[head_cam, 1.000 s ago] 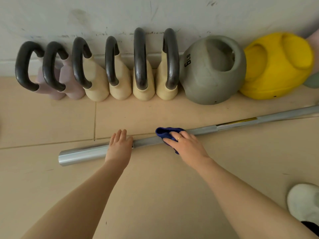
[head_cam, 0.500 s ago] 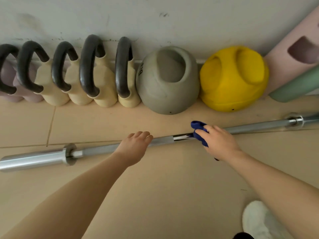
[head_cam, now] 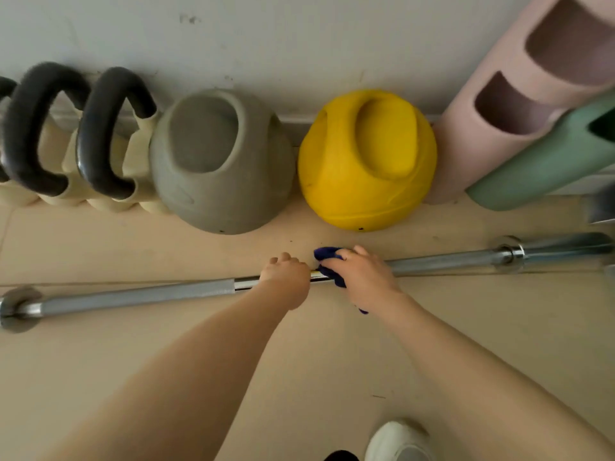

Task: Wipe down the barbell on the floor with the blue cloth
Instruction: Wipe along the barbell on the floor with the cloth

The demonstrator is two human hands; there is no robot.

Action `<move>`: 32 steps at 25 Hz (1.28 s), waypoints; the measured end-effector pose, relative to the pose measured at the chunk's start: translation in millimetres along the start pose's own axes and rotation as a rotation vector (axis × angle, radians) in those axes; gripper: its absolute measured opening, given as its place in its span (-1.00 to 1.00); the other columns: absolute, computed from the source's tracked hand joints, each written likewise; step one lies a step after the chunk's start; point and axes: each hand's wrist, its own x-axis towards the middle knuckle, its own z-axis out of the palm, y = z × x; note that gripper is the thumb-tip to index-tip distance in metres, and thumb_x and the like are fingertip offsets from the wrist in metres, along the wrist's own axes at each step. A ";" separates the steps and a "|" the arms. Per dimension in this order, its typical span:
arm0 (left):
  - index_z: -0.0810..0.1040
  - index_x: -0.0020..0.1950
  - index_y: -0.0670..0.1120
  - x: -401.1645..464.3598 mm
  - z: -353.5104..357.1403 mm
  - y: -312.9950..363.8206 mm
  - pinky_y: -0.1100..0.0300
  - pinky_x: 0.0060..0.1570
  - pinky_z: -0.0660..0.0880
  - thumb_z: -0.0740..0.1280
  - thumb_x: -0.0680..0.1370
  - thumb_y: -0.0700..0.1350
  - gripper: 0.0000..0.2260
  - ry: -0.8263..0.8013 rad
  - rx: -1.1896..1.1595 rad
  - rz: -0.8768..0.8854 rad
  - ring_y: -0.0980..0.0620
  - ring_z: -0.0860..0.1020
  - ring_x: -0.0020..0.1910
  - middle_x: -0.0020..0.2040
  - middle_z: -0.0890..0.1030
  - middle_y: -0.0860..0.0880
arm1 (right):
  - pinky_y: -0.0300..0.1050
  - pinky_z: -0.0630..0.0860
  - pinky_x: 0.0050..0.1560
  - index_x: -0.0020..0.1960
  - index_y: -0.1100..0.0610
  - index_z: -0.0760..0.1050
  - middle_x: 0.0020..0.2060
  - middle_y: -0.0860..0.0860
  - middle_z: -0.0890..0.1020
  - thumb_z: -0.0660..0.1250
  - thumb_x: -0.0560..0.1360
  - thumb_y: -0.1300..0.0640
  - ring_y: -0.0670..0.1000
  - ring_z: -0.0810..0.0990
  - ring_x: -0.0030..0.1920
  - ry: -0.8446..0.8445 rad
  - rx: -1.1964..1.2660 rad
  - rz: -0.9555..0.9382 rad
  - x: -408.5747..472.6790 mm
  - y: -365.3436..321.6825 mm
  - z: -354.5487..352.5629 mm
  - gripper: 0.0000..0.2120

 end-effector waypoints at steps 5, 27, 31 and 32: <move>0.38 0.26 -0.13 12.8 8.8 16.2 0.08 0.17 0.34 0.13 0.57 -0.25 -0.74 -0.012 -0.179 0.019 -0.12 0.39 0.22 0.21 0.46 -0.13 | -0.06 0.37 0.03 0.20 0.01 0.46 0.15 0.05 0.54 0.21 0.49 0.17 0.15 0.42 0.13 0.093 0.047 0.428 -13.5 52.8 4.2 -0.71; 0.34 0.20 -0.09 -20.9 43.2 67.7 0.14 0.17 0.30 0.31 0.52 -0.17 -0.71 0.239 -0.155 -0.123 -0.07 0.37 0.24 0.21 0.46 -0.05 | 0.03 0.44 0.00 0.15 0.14 0.53 0.07 0.15 0.57 0.29 0.43 0.23 0.24 0.49 0.04 0.124 0.085 0.359 -74.8 47.6 34.1 -0.71; 0.36 0.21 -0.08 -19.4 42.9 66.2 0.14 0.16 0.31 0.29 0.52 -0.16 -0.72 0.281 -0.147 -0.131 -0.06 0.38 0.26 0.22 0.48 -0.03 | 0.01 0.45 -0.02 0.24 0.07 0.46 0.12 0.11 0.54 0.30 0.45 0.20 0.20 0.49 0.08 0.047 0.218 -0.059 -69.0 6.1 30.0 -0.65; 0.38 0.19 -0.08 -19.0 42.7 65.0 0.14 0.14 0.31 0.30 0.52 -0.16 -0.74 0.283 -0.149 -0.129 -0.06 0.38 0.24 0.20 0.49 -0.02 | 0.00 0.45 -0.04 0.20 0.05 0.49 0.07 0.09 0.56 0.33 0.44 0.19 0.19 0.50 0.05 0.062 0.150 -0.064 -66.6 21.7 26.8 -0.67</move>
